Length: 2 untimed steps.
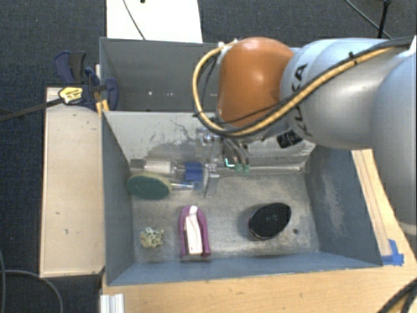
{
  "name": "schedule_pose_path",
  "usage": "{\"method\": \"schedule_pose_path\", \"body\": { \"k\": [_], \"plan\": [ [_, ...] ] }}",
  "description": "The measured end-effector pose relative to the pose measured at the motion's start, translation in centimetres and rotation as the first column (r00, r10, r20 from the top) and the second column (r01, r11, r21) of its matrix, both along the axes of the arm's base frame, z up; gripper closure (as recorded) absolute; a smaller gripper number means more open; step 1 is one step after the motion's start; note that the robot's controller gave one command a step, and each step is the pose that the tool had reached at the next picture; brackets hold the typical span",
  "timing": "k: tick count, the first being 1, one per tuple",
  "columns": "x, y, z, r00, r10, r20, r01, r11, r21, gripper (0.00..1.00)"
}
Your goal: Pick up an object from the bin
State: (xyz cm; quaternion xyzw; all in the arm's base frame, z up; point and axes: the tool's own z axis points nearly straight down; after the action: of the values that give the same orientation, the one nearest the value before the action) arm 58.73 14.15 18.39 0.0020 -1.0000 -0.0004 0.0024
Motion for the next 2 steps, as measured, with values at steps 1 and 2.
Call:
{"method": "schedule_pose_path", "body": {
  "k": [1,2],
  "plan": [
    [0.7,3.0,-11.4,0.982,-0.188,0.013,0.188,0.982,0.005,0.0],
    [-0.8,3.5,-8.3,0.939,-0.345,0.008,0.345,0.939,0.003,0.0]
  ]
}}
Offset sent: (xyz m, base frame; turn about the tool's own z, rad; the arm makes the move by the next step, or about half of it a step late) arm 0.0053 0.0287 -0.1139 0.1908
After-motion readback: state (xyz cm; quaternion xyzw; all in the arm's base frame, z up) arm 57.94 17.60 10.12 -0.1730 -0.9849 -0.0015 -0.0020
